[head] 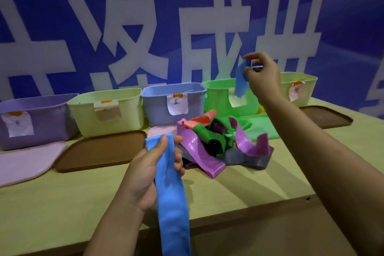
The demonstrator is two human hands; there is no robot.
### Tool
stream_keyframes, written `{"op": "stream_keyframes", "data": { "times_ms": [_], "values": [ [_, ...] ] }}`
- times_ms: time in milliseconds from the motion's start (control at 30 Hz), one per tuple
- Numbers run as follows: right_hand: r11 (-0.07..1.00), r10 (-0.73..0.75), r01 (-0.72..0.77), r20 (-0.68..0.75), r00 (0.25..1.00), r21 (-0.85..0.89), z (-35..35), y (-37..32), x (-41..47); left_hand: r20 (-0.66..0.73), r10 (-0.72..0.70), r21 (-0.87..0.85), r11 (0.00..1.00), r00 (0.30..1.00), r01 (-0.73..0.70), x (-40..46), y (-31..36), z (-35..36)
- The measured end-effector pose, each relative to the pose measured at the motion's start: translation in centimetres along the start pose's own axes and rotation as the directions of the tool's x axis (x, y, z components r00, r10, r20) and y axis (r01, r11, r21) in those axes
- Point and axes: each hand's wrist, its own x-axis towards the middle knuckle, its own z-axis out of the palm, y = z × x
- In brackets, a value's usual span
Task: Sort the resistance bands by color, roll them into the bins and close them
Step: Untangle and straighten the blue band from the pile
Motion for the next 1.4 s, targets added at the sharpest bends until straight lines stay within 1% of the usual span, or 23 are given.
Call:
{"op": "stream_keyframes", "data": {
  "times_ms": [100,200,333,433,567,633,733,800,900,933,1000,1067,1100,1167,1233,1300,1333,1400],
  "values": [
    [0.991,-0.017,0.012,0.04,0.999,0.134,-0.7,-2.7,-0.7,-0.036,0.018,-0.022,1.0,0.999,-0.019,0.2,0.3,0.4],
    [0.965,-0.055,0.022,0.121,0.991,0.262,-1.3,-5.3,-2.4,-0.06,0.042,-0.055,0.997,0.997,-0.045,0.2,0.7,0.8],
    [0.933,-0.105,0.012,0.242,0.965,0.359,-2.0,-8.4,-5.8,-0.068,0.004,-0.143,0.99,0.998,-0.013,-0.2,1.1,1.2],
    [0.897,-0.15,-0.013,0.332,0.931,0.443,-2.1,-10.0,-8.7,-0.077,-0.015,-0.126,0.992,0.997,0.005,-0.9,1.3,1.1],
    [0.884,-0.213,0.005,0.393,0.895,0.467,-1.7,-10.8,-12.9,-0.022,-0.043,-0.155,0.987,0.999,0.039,-2.0,1.9,1.1],
    [0.874,-0.249,0.018,0.416,0.874,0.485,-1.4,-10.6,-14.9,-0.016,-0.065,-0.186,0.981,0.998,0.06,-2.3,2.2,0.8],
    [0.873,-0.27,0.026,0.439,0.857,0.486,-1.2,-9.9,-17.4,0.024,-0.124,-0.235,0.964,0.992,0.127,-2.6,2.4,0.4],
    [0.878,-0.291,0.061,0.43,0.854,0.474,-0.8,-9.1,-18.8,0.032,-0.128,-0.215,0.968,0.991,0.132,-2.5,2.4,0.1],
    [0.884,-0.3,0.075,0.438,0.847,0.461,-0.6,-8.0,-20.3,0.108,-0.114,-0.209,0.969,0.988,0.135,-2.7,1.9,0.0],
    [0.888,-0.301,0.074,0.451,0.84,0.455,-0.7,-7.7,-20.8,0.114,-0.103,-0.185,0.975,0.988,0.123,-2.8,1.7,0.0],
    [0.887,-0.315,0.061,0.503,0.805,0.458,-0.9,-7.2,-21.7,0.067,-0.055,-0.102,0.993,0.996,0.062,-2.8,1.2,-0.2],
    [0.886,-0.276,-0.022,0.565,0.777,0.463,-1.1,-7.1,-22.3,0.022,0.019,-0.045,0.999,1.0,-0.018,-2.7,1.0,-0.4],
    [0.873,-0.229,-0.093,0.571,0.788,0.478,-1.1,-7.1,-22.4,0.009,0.047,-0.037,0.998,0.999,-0.047,-2.7,0.9,-0.3],
    [0.815,-0.116,-0.21,0.507,0.854,0.54,-0.9,-7.1,-22.1,-0.021,0.102,0.006,0.995,0.995,-0.102,-2.6,0.8,-0.2],
    [0.802,-0.012,-0.241,0.418,0.908,0.546,-0.2,-6.8,-21.4,-0.055,0.139,0.072,0.988,0.989,-0.135,-2.6,0.4,0.0],
    [0.833,0.061,-0.27,0.403,0.913,0.484,0.8,-6.5,-20.8,-0.073,0.151,0.108,0.984,0.986,-0.143,-2.7,-0.1,0.1],
    [0.844,0.072,-0.28,0.42,0.905,0.458,1.2,-6.3,-20.6,-0.083,0.151,0.117,0.983,0.985,-0.141,-2.7,-0.2,0.1],
    [0.879,0.02,-0.235,0.46,0.888,0.416,1.7,-6.1,-20.6,-0.077,0.155,0.114,0.983,0.985,-0.146,-2.7,-0.1,0.0]
  ]
}}
